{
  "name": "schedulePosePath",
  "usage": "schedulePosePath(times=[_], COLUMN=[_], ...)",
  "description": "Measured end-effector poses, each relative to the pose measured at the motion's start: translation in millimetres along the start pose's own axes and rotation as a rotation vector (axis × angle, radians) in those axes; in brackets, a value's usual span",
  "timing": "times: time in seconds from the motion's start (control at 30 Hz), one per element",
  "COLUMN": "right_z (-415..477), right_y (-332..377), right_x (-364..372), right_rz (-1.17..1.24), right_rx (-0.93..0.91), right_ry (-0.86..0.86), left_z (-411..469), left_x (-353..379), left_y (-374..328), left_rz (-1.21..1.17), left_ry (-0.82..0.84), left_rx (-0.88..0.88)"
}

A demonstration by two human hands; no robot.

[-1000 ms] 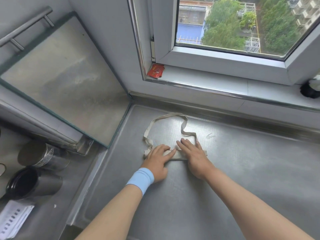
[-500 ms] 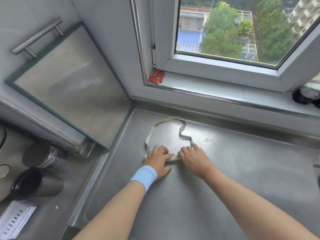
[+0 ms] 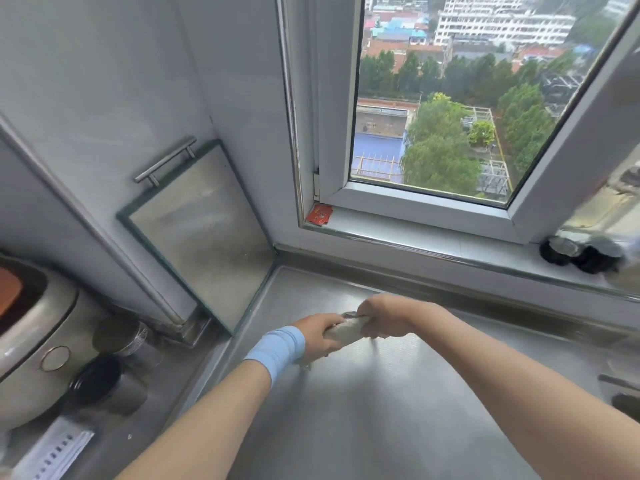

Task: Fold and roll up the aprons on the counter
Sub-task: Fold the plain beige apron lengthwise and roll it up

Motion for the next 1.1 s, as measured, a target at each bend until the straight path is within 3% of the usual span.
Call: schedulePosePath(times=[0.07, 0.1, 0.2, 0.27, 0.4, 0.53, 0.77, 0.93, 1.03, 1.1], right_z=[-10.7, -15.5, -26.2, -39.1, -55.2, -73.0, -95.0, -104.0, -107.6, -106.8], right_y=[2.3, 3.5, 5.0, 11.3, 25.8, 30.8, 34.6, 46.5, 52.1, 52.9], right_x=[-15.1, -23.0, -37.7, -38.1, -31.5, -49.8, -81.2, -110.8, -128.1, -136.5], right_rz=[0.020, -0.043, -0.347, -0.458, -0.587, -0.519, -0.216, 0.175, 0.303, 0.482], right_rx=[-0.006, -0.031, -0.196, -0.280, -0.245, -0.171, -0.385, -0.226, -0.151, -0.140], right_ry=[-0.022, -0.115, -0.677, -0.940, -1.196, -1.394, -1.318, -1.072, -0.941, -0.816], left_z=[-10.1, -13.8, -22.3, -28.9, -41.1, -53.5, -60.3, -60.2, -54.9, -52.0], left_x=[-7.9, -13.0, -29.1, -38.8, -46.7, -48.3, -61.4, -79.0, -91.7, -99.7], left_y=[-17.3, -24.2, -32.5, -36.7, -57.4, -84.5, -95.7, -112.2, -113.3, -113.6], left_rz=[-0.005, -0.027, -0.298, -0.553, -0.901, -0.990, -0.988, -1.002, -0.782, -0.784], left_ry=[0.011, -0.006, -0.125, -0.176, -0.083, -0.046, -0.177, -0.287, -0.428, -0.488], left_rx=[0.000, -0.006, -0.038, -0.019, 0.089, 0.185, 0.247, 0.301, 0.253, 0.249])
Point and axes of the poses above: each hand's wrist, its own z-axis towards the middle knuckle, its own x-axis out of the palm, y = z × x, the point moved 4 cm from there along z, towards the middle knuckle, and after that the axes turned 11 degrees about x, right-handed, at the moved point
